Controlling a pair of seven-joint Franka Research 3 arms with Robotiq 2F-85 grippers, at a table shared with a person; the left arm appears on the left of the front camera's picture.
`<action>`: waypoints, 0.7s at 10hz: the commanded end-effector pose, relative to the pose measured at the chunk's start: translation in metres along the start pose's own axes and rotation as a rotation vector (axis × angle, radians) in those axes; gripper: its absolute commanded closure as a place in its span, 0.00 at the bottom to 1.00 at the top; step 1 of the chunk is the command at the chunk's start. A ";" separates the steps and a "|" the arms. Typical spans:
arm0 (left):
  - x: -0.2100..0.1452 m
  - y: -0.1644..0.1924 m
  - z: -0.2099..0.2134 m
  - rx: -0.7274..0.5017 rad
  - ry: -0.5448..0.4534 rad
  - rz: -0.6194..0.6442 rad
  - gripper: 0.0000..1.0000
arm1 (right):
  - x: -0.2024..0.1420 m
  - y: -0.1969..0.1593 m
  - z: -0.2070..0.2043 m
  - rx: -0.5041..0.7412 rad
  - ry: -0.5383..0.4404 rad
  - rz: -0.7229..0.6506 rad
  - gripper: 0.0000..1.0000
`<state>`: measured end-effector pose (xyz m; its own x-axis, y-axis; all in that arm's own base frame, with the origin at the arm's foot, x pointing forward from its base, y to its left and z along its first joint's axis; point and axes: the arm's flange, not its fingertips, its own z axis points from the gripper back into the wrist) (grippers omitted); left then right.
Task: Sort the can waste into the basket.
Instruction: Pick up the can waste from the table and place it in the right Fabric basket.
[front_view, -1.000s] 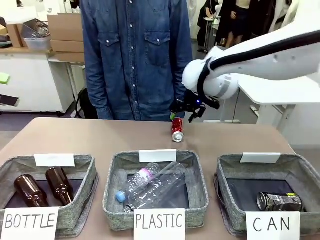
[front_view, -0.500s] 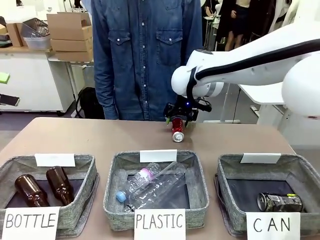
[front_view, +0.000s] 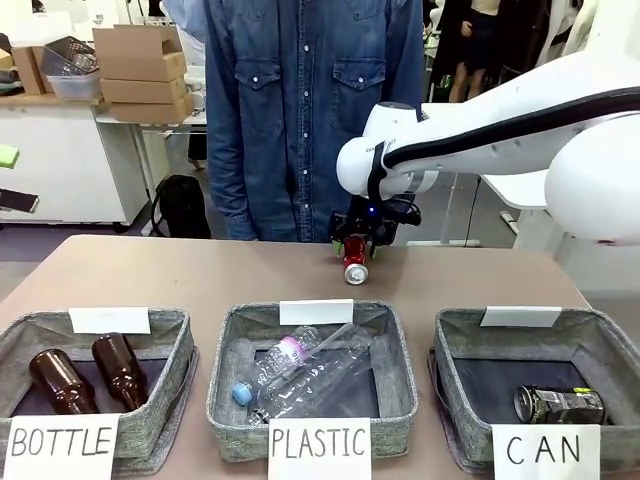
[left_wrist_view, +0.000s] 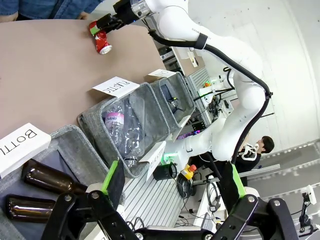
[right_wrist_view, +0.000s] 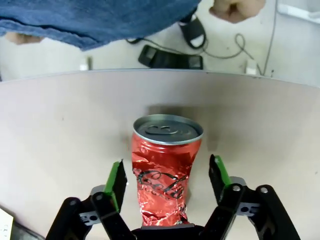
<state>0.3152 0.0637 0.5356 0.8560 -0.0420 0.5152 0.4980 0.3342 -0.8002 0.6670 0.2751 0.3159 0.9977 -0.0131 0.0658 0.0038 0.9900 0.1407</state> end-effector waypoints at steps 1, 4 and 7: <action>-0.001 -0.001 0.001 -0.008 0.004 -0.015 0.00 | 0.005 0.006 0.001 -0.071 -0.002 -0.033 1.00; -0.001 -0.001 0.001 -0.008 0.004 -0.015 0.00 | 0.005 0.006 -0.005 -0.108 0.012 -0.020 0.84; -0.001 -0.001 0.001 -0.008 0.004 -0.015 0.00 | 0.006 0.005 -0.004 -0.101 0.006 -0.020 1.00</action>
<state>0.3152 0.0637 0.5356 0.8560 -0.0420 0.5152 0.4980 0.3342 -0.8002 0.6669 0.2783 0.3133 0.9986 -0.0082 0.0525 0.0043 0.9972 0.0753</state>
